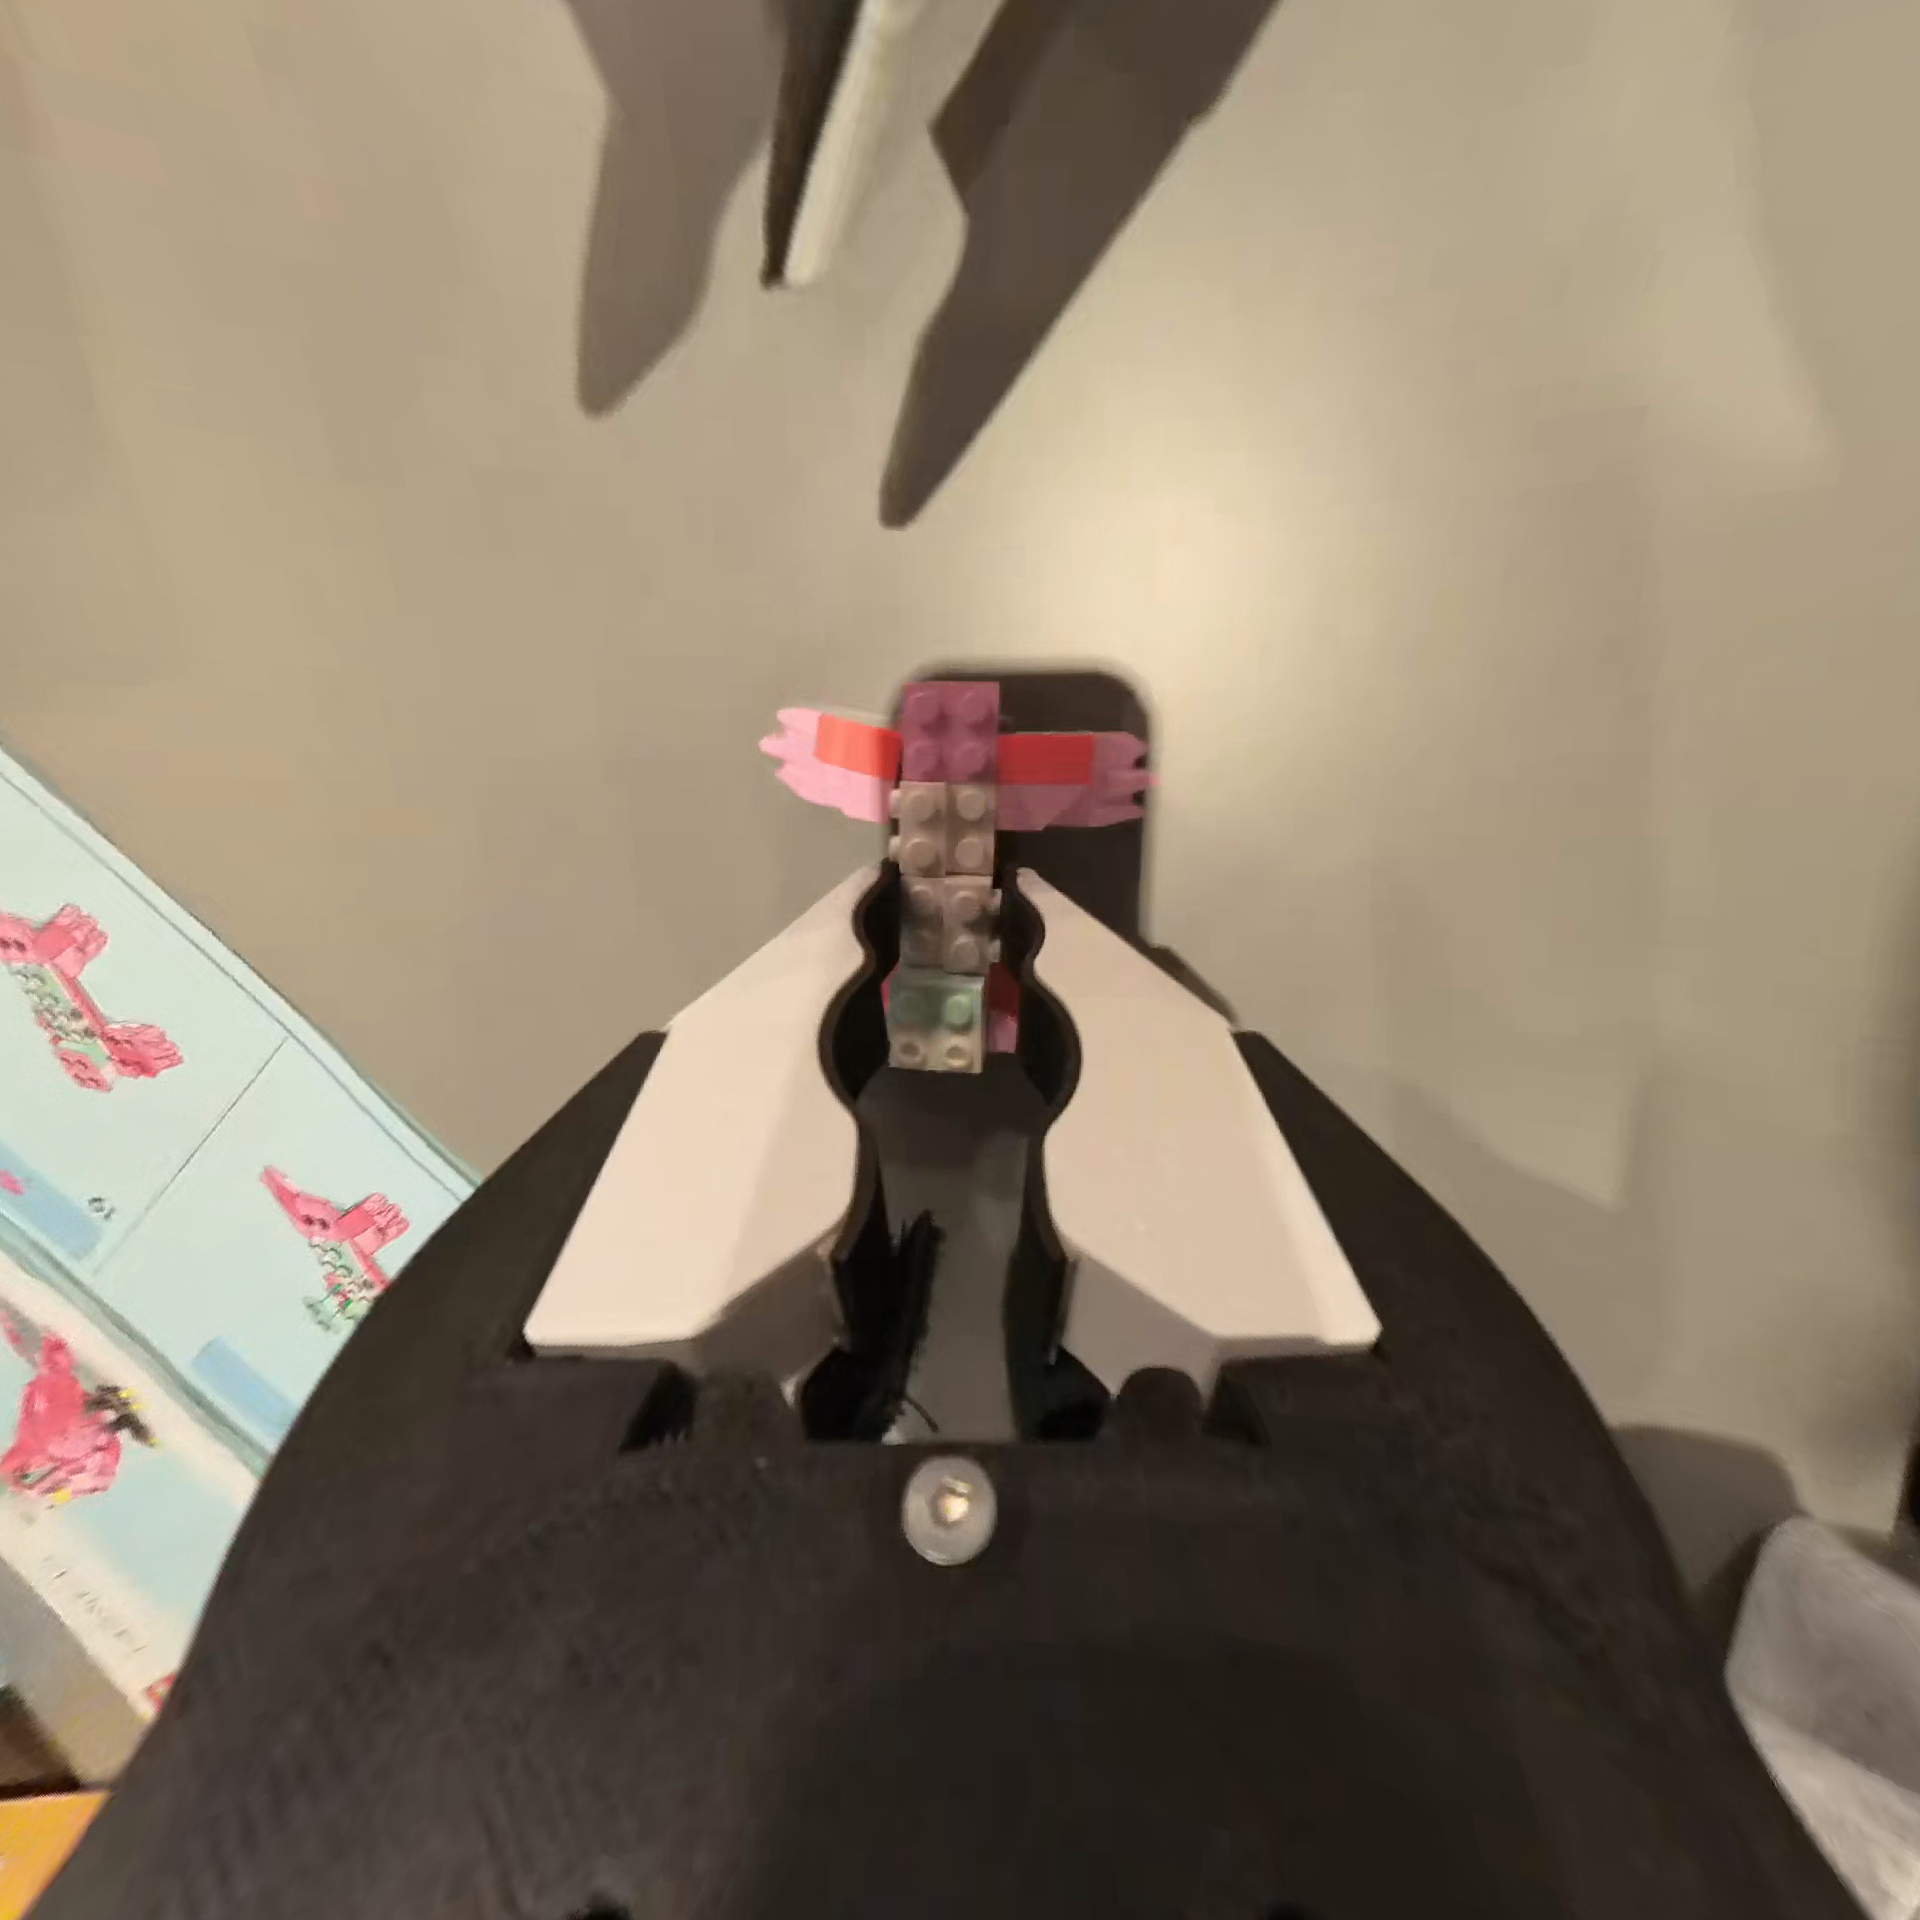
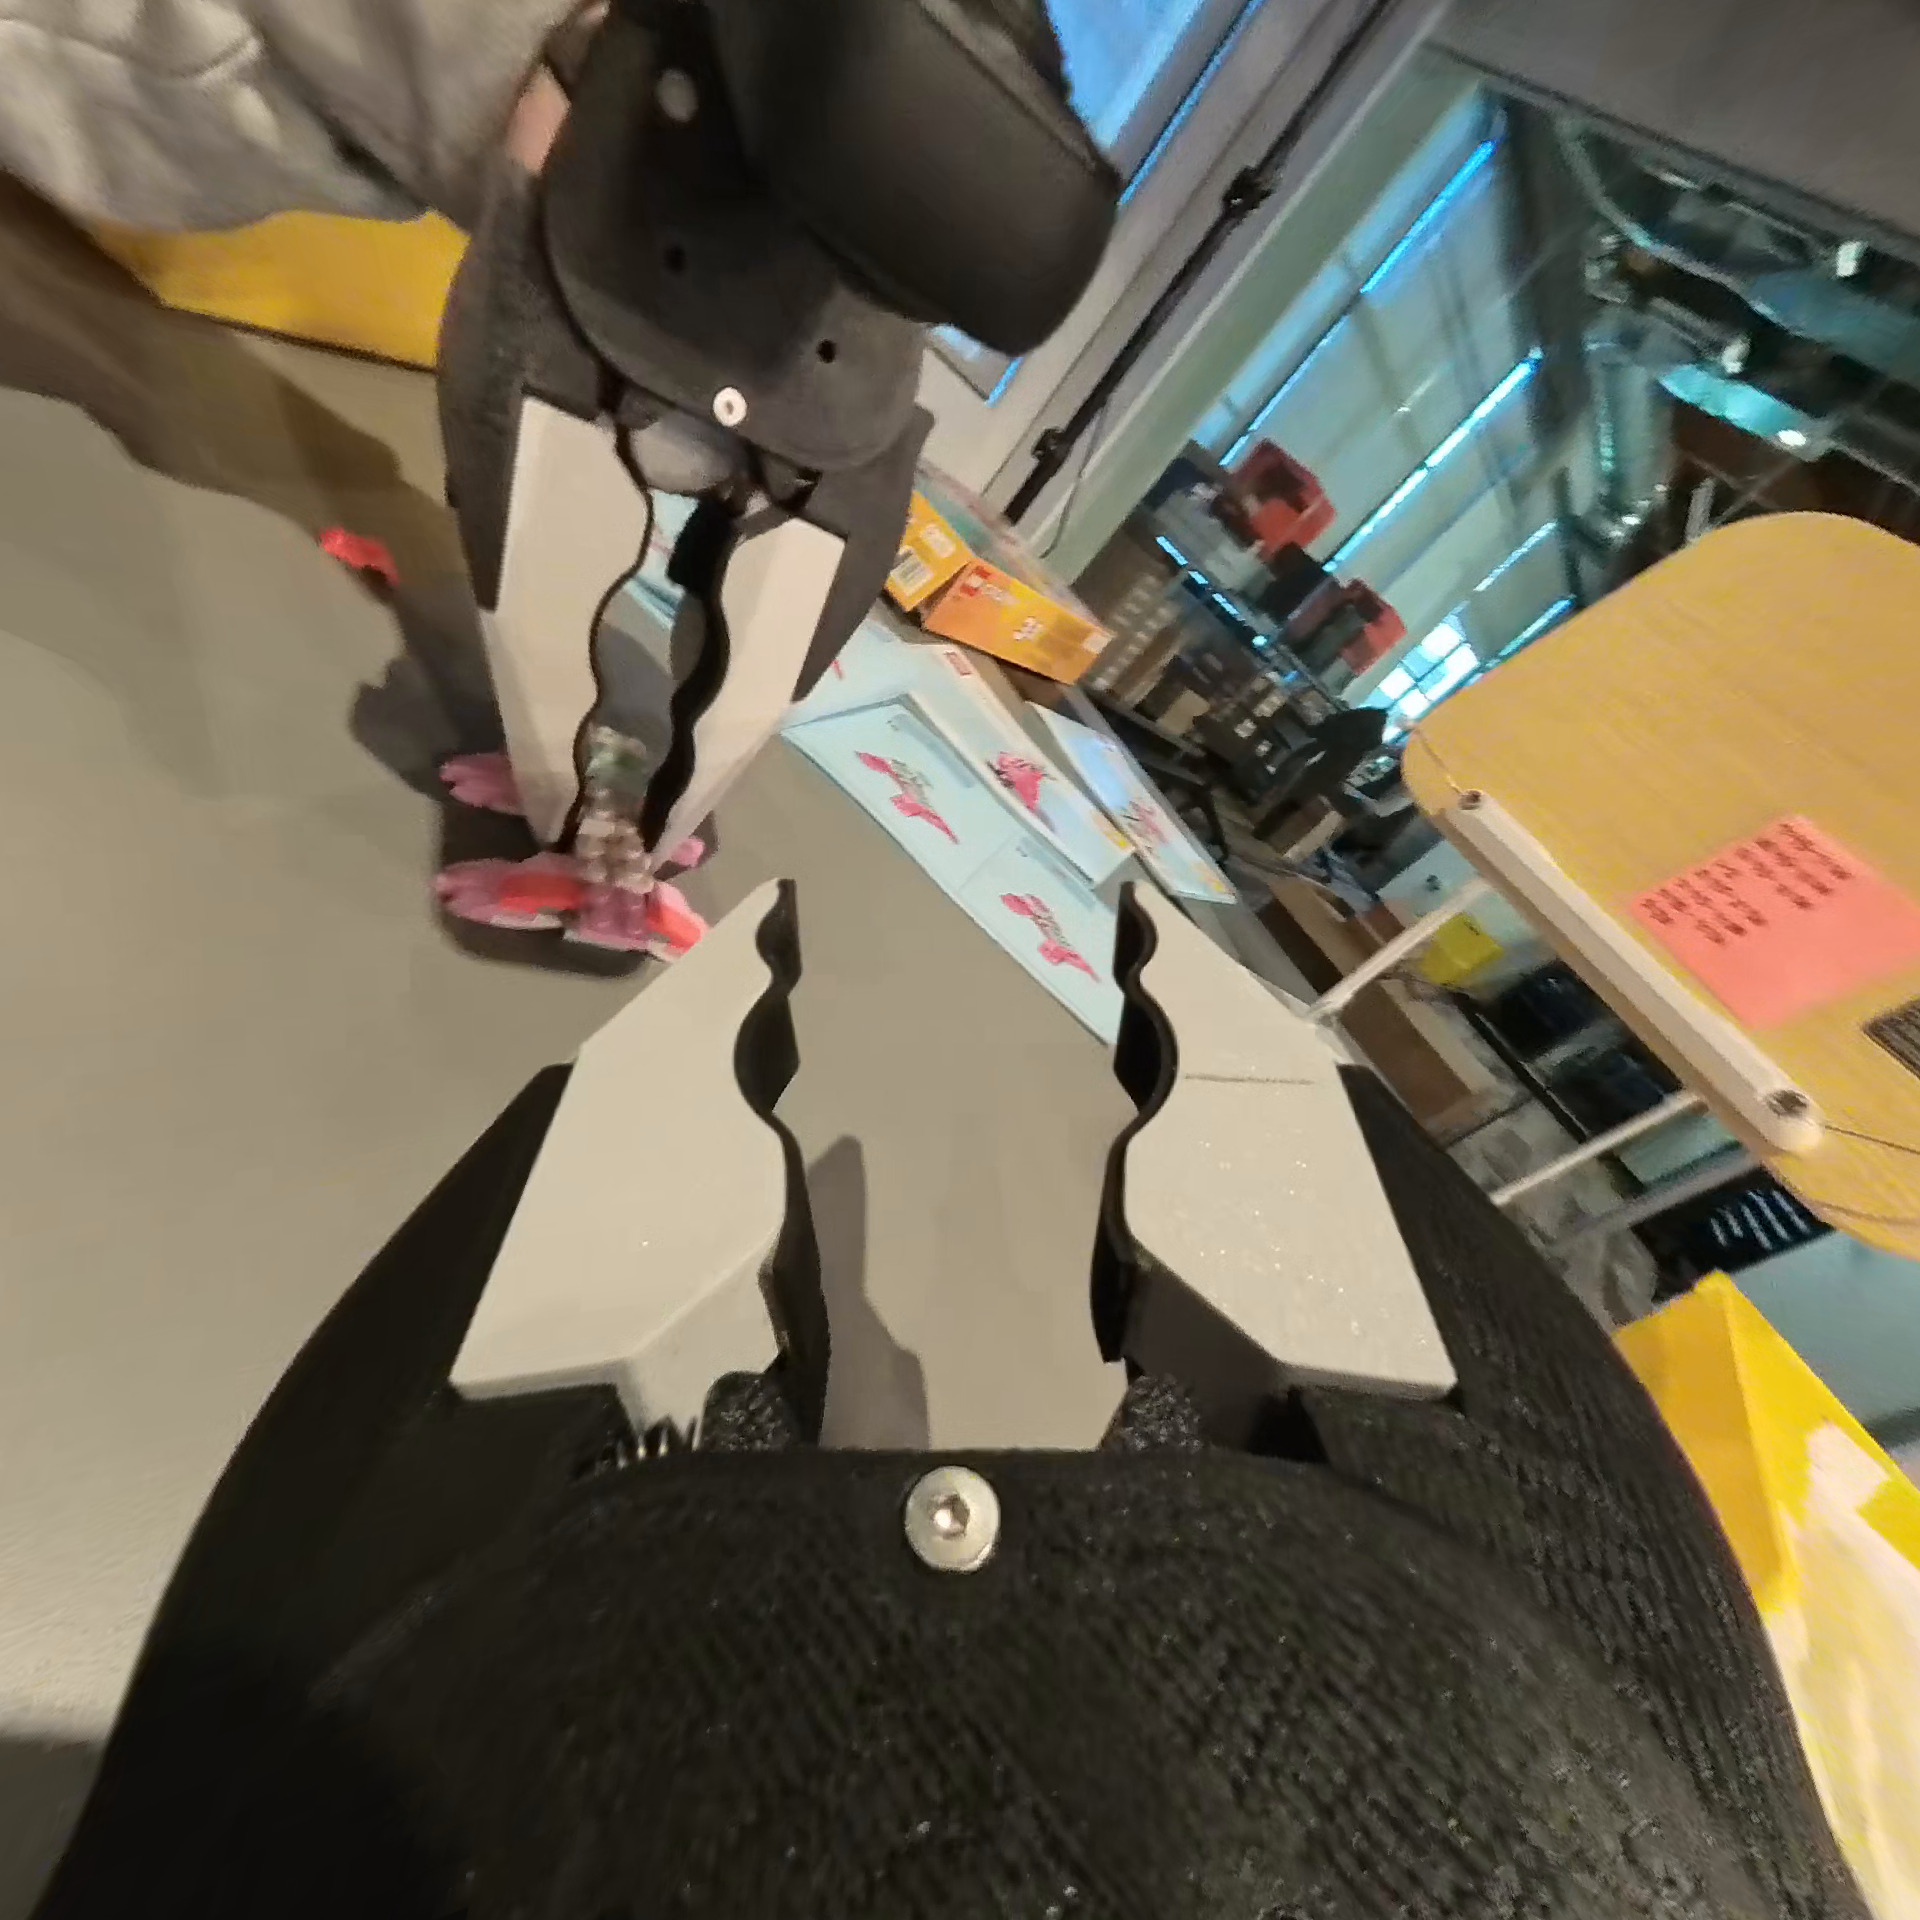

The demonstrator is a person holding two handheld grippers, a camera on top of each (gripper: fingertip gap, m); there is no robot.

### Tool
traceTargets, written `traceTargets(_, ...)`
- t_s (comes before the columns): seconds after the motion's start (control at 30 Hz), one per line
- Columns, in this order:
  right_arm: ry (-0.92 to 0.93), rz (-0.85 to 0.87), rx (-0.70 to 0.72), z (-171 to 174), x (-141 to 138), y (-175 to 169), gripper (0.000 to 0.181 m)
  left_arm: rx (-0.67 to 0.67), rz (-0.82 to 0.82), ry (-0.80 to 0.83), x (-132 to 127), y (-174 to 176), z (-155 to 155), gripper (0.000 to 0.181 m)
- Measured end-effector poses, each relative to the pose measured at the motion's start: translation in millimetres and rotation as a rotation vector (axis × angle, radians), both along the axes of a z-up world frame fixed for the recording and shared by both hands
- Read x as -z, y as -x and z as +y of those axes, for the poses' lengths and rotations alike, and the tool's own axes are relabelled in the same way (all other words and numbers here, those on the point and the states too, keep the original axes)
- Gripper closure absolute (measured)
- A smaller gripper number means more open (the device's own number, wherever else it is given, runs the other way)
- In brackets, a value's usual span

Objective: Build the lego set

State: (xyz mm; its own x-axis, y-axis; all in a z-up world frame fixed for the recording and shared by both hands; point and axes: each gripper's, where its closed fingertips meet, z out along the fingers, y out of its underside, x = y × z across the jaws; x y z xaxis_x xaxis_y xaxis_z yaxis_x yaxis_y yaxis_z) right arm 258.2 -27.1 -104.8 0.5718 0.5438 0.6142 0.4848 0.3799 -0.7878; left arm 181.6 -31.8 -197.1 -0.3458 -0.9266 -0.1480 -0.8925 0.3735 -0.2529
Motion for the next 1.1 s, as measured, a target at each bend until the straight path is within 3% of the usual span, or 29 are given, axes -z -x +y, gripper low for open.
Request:
traceTargets(0.17,-0.016,0.080,0.075,6,-9,-13,0.120,-0.045,-0.183,-0.100,-17,-16,2,0.116)
traceTargets(0.3,-0.020,0.130,0.141,12,-16,-25,0.119,-0.095,-0.493,-0.097,-60,-16,-25,0.096)
traceTargets(0.37,-0.013,0.172,0.181,13,-24,-29,0.119,-0.203,-0.688,-0.098,-90,-1,-31,0.093)
traceTargets(0.47,0.101,0.254,0.240,11,-37,-25,0.116,-0.499,-0.900,-0.048,-137,52,-18,0.096)
traceTargets(0.63,0.095,0.361,0.297,7,-56,-12,0.115,-0.971,-1.192,-0.096,-202,189,20,0.104)
traceTargets(0.77,0.058,0.380,0.337,18,-40,-8,0.118,-1.253,-1.118,-0.309,-203,298,40,0.115)
traceTargets(0.87,0.005,0.309,0.373,20,-37,-8,0.121,-1.389,-0.971,-0.364,-188,352,49,0.111)
traceTargets(0.97,-0.045,0.318,0.406,20,-43,-14,0.125,-1.439,-0.776,-0.350,-165,382,57,0.111)
traceTargets(1.1,-0.043,0.353,0.438,21,-38,-20,0.128,-1.401,-0.621,-0.278,-140,389,73,0.125)
